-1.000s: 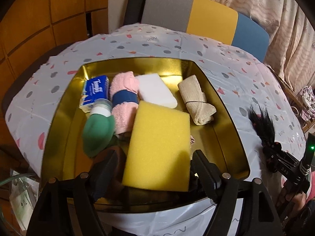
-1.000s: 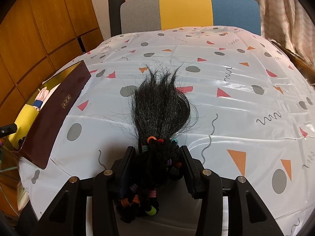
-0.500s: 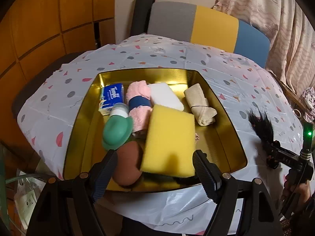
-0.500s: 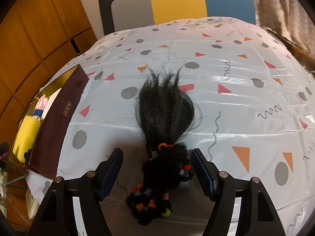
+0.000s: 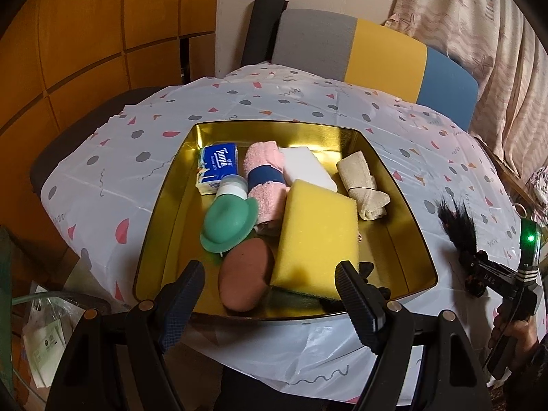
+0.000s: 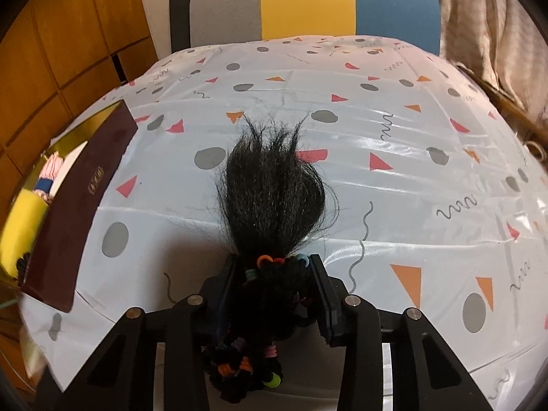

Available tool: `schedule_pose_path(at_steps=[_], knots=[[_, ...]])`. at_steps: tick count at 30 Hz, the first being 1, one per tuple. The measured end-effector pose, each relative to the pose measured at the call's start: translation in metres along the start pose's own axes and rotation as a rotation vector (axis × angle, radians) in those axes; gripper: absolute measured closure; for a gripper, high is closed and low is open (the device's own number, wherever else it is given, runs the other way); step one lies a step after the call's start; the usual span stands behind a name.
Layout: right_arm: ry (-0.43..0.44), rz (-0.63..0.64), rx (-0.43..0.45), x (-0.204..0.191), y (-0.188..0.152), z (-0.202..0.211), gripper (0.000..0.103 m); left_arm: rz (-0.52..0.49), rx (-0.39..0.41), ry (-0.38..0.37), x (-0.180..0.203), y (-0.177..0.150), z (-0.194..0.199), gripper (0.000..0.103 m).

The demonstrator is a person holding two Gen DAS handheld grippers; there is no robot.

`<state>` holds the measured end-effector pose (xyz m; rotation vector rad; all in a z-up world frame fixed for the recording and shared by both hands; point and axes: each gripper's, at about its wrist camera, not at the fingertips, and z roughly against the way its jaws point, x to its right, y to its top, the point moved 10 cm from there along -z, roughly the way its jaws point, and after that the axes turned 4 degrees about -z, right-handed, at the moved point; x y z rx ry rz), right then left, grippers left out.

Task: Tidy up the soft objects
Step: 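Carry the black beaded hair ties into the gold tray and release them with the right tool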

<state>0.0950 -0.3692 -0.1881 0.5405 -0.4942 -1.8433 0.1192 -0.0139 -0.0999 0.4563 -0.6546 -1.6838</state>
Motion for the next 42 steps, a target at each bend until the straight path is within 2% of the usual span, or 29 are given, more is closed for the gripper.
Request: schedule_pose_path(at_steps=[6,9,12,16,19,23,26,29,31,36,39,42], knots=[[-0.019,0.016,0.009,0.0,0.0,0.0,0.063,0.015,-0.003,0.008,-0.01,-0.004,0.004,0.023],[-0.021,-0.001,-0.001,-0.001,0.0,0.001,0.067,0.022,-0.004,0.014,-0.015,-0.008,0.006,0.023],[0.033,-0.072,-0.021,-0.003,0.006,0.006,0.069,0.033,-0.004,0.021,-0.021,-0.01,0.008,0.023],[0.095,-0.091,0.017,-0.02,0.026,0.026,0.069,0.054,-0.003,0.025,-0.03,-0.011,0.01,0.023],[0.147,-0.054,0.078,-0.048,0.047,0.05,0.069,0.075,0.001,0.027,-0.036,-0.011,0.011,0.023],[0.246,0.019,0.145,-0.104,0.07,0.08,0.069,0.11,0.002,0.037,-0.047,-0.011,0.012,0.023],[0.312,0.093,0.146,-0.153,0.072,0.087,0.069,0.139,-0.002,0.05,-0.057,-0.012,0.012,0.023],[0.35,0.157,0.101,-0.196,0.061,0.078,0.069,0.16,-0.002,0.066,-0.065,-0.012,0.012,0.023],[0.337,0.194,0.073,-0.214,0.052,0.066,0.069,0.164,-0.002,0.076,-0.068,-0.012,0.012,0.023],[0.232,0.305,0.012,-0.242,0.032,0.033,0.069,0.155,0.01,0.095,-0.071,-0.009,0.013,0.023],[0.17,0.361,-0.006,-0.248,0.027,0.016,0.066,0.153,0.015,0.092,-0.069,-0.007,0.013,0.023],[0.152,0.381,-0.03,-0.245,0.022,0.006,0.063,0.14,0.02,0.096,-0.066,-0.004,0.013,0.023]])
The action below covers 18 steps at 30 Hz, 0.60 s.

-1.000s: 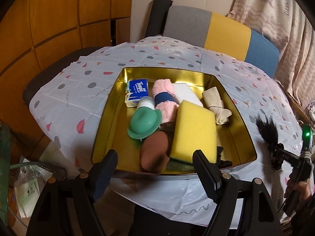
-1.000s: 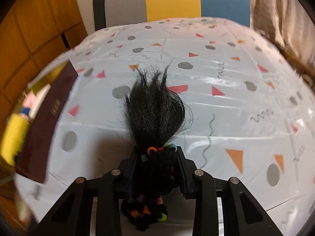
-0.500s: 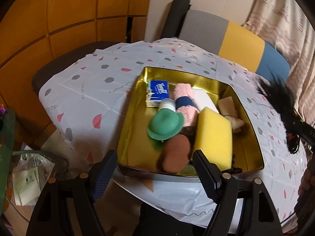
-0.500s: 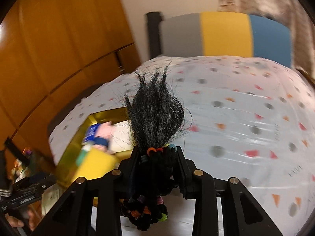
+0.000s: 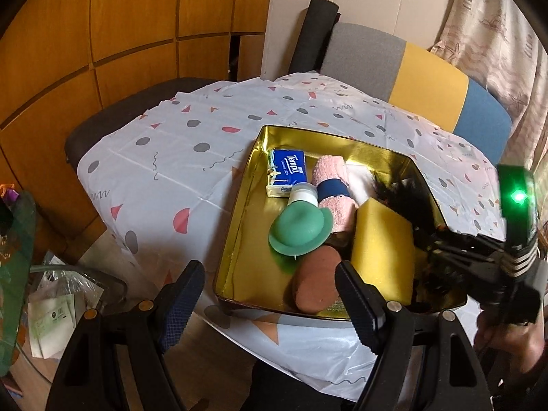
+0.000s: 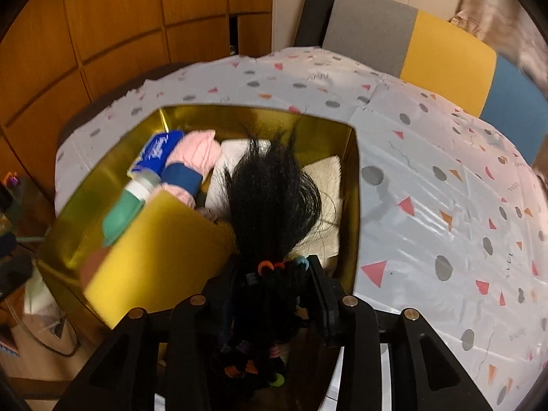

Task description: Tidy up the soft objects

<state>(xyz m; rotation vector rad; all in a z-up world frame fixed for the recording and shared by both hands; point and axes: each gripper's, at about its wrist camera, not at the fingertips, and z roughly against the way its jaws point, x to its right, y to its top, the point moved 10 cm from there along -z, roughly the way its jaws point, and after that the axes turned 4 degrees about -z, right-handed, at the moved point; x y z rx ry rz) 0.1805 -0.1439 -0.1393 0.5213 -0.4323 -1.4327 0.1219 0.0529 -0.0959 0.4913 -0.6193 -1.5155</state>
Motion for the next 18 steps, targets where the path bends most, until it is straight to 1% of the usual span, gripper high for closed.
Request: schedule_pose_path(at_steps=[2,5,6,7,8,10,11,13,16,18], knots=[[0.0,-0.004,-0.01,0.001,-0.004,-0.004,0.063,-0.012,0.006,-0.001,0.003,0.001,0.001,0.023],[0.006,-0.02,0.002,0.001,-0.007,-0.003,0.061,-0.026,0.015,-0.004,0.008,0.002,0.004,0.023],[0.012,-0.029,0.01,0.002,-0.008,0.0,0.054,-0.03,0.02,-0.009,0.01,0.003,0.006,0.023],[0.013,-0.037,0.021,0.002,-0.008,0.003,0.048,-0.033,0.024,-0.01,0.011,0.003,0.007,0.023],[0.021,-0.042,0.038,0.0,-0.008,0.008,0.041,-0.038,0.029,-0.008,0.013,0.004,0.009,0.023],[0.005,-0.049,0.071,0.001,-0.006,0.017,0.03,-0.045,0.036,-0.003,0.015,0.005,0.012,0.023],[0.01,-0.053,0.091,0.001,-0.005,0.024,0.023,-0.046,0.039,-0.001,0.015,0.005,0.014,0.023],[0.006,-0.064,0.125,0.001,-0.003,0.037,0.012,-0.047,0.046,-0.002,0.017,0.005,0.017,0.023],[-0.007,-0.076,0.181,0.0,-0.003,0.059,0.007,-0.045,0.062,-0.003,0.02,0.006,0.024,0.023],[-0.03,-0.102,0.219,0.002,-0.005,0.075,0.002,-0.047,0.07,0.012,0.023,0.005,0.028,0.023]])
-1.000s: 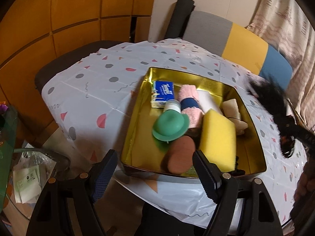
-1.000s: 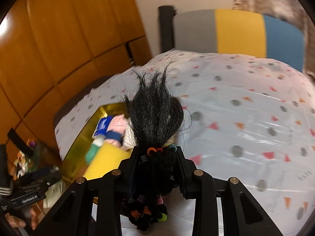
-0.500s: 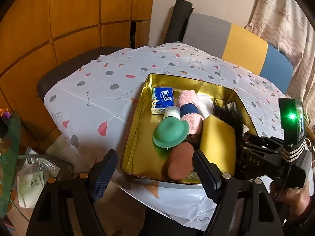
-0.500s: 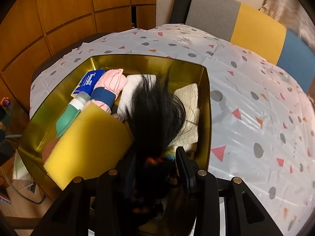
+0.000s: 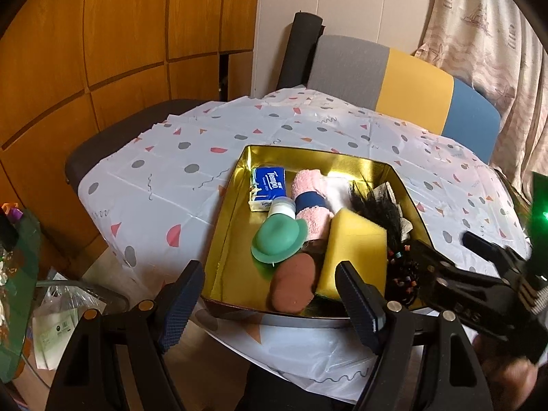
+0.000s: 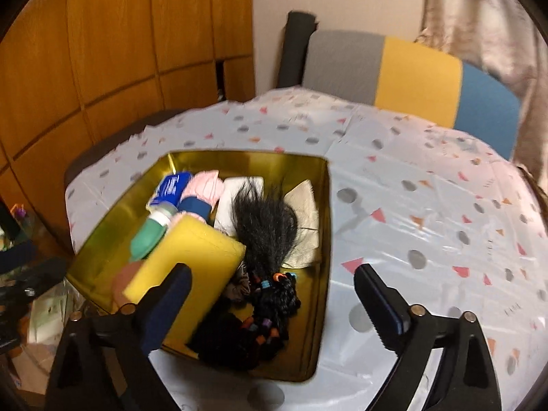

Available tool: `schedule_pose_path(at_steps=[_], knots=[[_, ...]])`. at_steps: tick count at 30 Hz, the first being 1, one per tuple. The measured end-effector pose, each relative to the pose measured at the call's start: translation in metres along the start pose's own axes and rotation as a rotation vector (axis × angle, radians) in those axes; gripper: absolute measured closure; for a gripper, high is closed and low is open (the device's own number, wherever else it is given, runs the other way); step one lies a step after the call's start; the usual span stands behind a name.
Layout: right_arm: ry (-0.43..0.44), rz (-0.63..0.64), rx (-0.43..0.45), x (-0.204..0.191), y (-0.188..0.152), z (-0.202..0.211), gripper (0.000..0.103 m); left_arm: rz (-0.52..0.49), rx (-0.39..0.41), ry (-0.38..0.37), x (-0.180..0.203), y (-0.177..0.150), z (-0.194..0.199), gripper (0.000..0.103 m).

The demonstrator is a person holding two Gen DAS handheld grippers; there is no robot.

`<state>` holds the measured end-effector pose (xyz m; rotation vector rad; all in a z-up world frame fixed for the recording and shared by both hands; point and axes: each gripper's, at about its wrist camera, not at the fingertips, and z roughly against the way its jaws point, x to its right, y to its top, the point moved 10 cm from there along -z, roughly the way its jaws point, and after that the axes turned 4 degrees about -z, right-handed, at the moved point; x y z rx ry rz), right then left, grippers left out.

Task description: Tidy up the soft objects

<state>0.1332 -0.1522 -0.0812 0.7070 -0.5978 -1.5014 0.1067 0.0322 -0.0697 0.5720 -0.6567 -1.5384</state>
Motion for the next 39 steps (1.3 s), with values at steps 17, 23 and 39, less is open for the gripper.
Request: schedule_pose_path(at_steps=[17,23,39], knots=[[-0.115,-0.119,0.111,0.013,-0.016,0.065,0.0,-0.021,0.071,0.05,0.008,-0.012,0.024,0.026],[-0.118,-0.106,0.106,0.006,-0.018,0.063,0.0,-0.02,0.089,0.072,0.003,-0.012,0.028,0.028],[-0.1,-0.093,0.091,-0.003,-0.019,0.058,0.0,-0.02,0.107,0.053,0.002,-0.011,0.027,0.043]])
